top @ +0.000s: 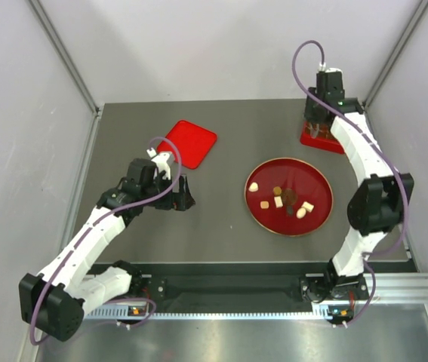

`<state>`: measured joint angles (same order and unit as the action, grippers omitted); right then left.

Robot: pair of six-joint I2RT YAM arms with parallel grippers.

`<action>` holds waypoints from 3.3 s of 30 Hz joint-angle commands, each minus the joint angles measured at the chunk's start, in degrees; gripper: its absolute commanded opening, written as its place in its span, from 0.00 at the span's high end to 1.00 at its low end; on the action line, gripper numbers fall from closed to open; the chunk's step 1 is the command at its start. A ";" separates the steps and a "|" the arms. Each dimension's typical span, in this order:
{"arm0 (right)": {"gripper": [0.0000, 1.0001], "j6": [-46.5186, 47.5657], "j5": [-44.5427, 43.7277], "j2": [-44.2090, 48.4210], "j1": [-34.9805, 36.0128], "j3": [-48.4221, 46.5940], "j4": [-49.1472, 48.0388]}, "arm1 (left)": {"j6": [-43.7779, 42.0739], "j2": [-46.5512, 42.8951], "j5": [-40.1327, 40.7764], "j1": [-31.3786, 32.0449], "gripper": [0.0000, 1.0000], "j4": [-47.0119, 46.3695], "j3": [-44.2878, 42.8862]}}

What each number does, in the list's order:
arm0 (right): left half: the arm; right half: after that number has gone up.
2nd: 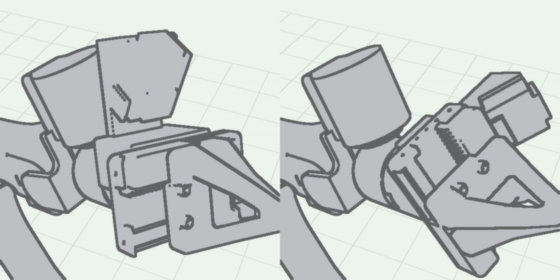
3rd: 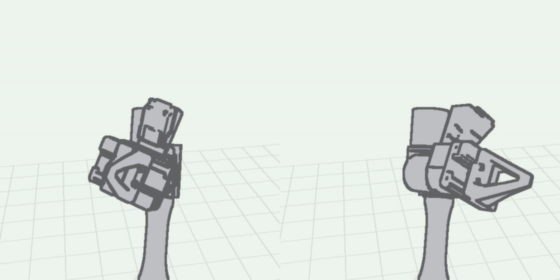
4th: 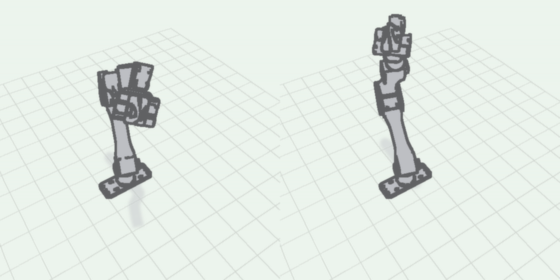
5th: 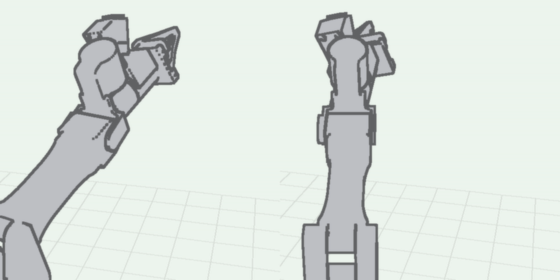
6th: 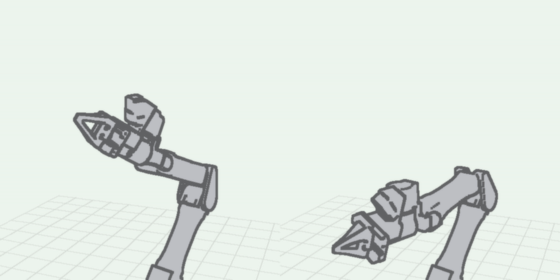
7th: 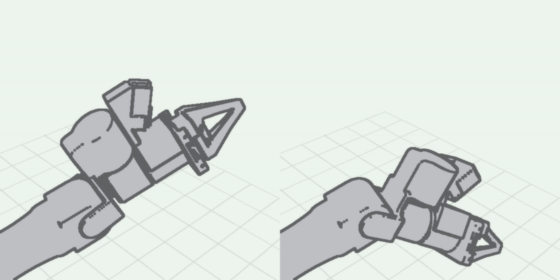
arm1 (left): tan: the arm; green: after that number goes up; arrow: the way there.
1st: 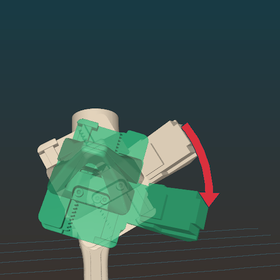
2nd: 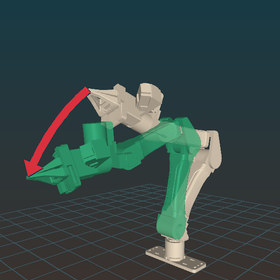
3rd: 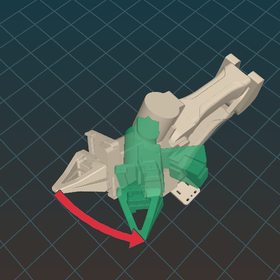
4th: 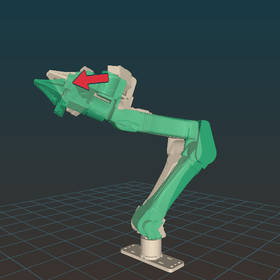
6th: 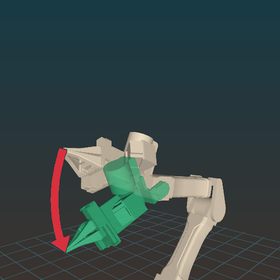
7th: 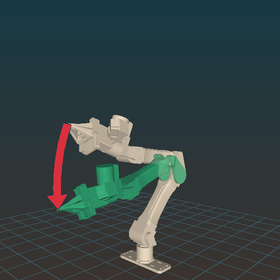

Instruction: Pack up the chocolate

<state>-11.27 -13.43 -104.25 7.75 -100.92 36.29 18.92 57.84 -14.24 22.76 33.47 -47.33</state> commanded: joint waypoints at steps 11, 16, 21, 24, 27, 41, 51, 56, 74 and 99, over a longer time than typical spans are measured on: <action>0.59 -5.16 3.05 27.33 17.73 29.79 5.72 | -0.28 -2.03 -0.26 0.18 0.01 -1.39 0.22; 0.58 -8.68 4.29 31.55 22.30 36.58 6.68 | -0.28 -1.95 -0.26 0.18 0.01 -1.39 0.22; 0.57 -11.23 3.94 35.25 24.68 41.51 7.65 | -0.28 -1.68 -0.09 0.18 0.01 -1.39 0.13; 0.56 -12.28 3.59 36.66 25.47 43.26 8.18 | -0.28 -1.51 -0.17 0.18 0.01 -1.39 0.22; 0.55 -12.81 2.97 37.80 26.09 44.50 8.62 | -0.20 -1.51 0.26 0.18 0.01 -1.39 0.22; 0.53 -13.25 0.51 39.38 26.27 46.61 10.11 | -0.11 -1.24 0.27 0.18 0.01 -1.48 0.22; 0.53 -14.05 2.18 39.12 26.97 49.42 8.09 | -0.11 -1.42 0.09 0.18 0.01 -1.48 0.22; 0.55 -14.49 3.24 38.86 27.23 50.12 7.12 | -0.11 -1.42 0.09 0.18 0.01 -1.39 0.22; 0.64 -13.61 2.01 37.80 27.32 45.90 8.44 | -0.11 -1.07 0.18 0.18 0.01 -1.39 0.22; 0.68 -5.61 -1.50 22.17 4.05 19.46 7.65 | -0.20 -1.42 -0.35 0.18 0.01 -1.39 0.31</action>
<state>-18.85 -12.80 -80.20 16.01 -76.93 46.19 18.92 56.88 -14.09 22.76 33.47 -47.31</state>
